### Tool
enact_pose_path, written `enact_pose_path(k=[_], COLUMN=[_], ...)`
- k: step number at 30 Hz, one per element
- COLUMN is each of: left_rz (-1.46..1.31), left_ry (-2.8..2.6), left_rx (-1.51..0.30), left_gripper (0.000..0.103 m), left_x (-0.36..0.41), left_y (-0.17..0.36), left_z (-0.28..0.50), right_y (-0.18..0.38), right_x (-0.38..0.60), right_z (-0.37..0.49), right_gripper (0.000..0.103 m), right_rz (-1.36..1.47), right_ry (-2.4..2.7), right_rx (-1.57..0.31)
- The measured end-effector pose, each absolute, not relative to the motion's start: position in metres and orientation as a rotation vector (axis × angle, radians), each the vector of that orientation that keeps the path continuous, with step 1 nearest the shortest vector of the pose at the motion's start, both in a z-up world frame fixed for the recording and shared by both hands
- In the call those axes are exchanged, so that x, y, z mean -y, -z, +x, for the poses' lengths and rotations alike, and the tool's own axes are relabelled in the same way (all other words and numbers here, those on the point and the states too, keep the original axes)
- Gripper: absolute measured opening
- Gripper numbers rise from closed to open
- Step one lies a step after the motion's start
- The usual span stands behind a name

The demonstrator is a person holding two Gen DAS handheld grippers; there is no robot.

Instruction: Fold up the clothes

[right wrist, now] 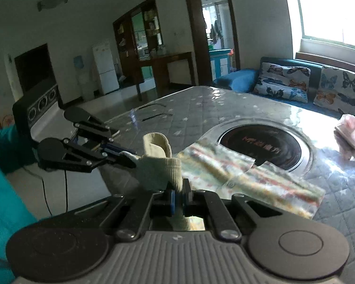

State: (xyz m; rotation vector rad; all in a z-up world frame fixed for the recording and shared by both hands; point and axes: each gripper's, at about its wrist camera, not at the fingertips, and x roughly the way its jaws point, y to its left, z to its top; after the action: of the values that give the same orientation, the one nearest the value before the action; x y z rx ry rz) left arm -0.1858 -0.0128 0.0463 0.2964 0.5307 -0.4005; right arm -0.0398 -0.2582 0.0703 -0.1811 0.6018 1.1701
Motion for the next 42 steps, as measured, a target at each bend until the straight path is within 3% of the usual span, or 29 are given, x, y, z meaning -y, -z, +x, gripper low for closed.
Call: enact_pose_path(k=[13, 22, 26, 28, 30, 32, 33, 37, 42], left_rz=[0.205, 0.075, 0.048, 0.027, 0.013, 0.001, -0.006, -0.014, 0.005], left_ry=[0.356, 0.278, 0.235, 0.225, 0.217, 0.208, 0.197, 0.172, 0.146], left_rx=[-0.608, -0.724, -0.755, -0.750, -0.739, -0.718, -0.712, -0.713, -0.744], left_gripper=[0.007, 0.007, 0.007, 0.007, 0.008, 0.010, 0.013, 0.030, 0.032], left_x=[-0.028, -0.062, -0.070, -0.075, -0.080, -0.083, -0.085, -0.085, -0.077], left_y=[-0.042, -0.001, 0.011, 0.010, 0.006, 0.001, -0.001, 0.001, 0.011], left_z=[-0.059, 0.017, 0.030, 0.027, 0.022, 0.012, 0.008, -0.010, -0.009], right_y=[-0.074, -0.019, 0.005, 0.009, 0.010, 0.007, 0.004, -0.001, 0.007], right_x=[0.211, 0.168, 0.158, 0.159, 0.164, 0.174, 0.180, 0.206, 0.240], right_z=[0.083, 0.147, 0.163, 0.166, 0.168, 0.164, 0.162, 0.141, 0.118], right_gripper=[0.004, 0.005, 0.013, 0.026, 0.027, 0.044, 0.047, 0.054, 0.054], right_rz=[-0.162, -0.210, -0.227, -0.230, -0.224, -0.213, -0.203, -0.185, -0.130], right_ry=[-1.045, -0.909, -0.860, -0.814, -0.769, -0.752, -0.744, -0.723, -0.659], right_rx=[-0.624, -0.689, -0.711, -0.711, -0.708, -0.695, -0.690, -0.682, -0.714])
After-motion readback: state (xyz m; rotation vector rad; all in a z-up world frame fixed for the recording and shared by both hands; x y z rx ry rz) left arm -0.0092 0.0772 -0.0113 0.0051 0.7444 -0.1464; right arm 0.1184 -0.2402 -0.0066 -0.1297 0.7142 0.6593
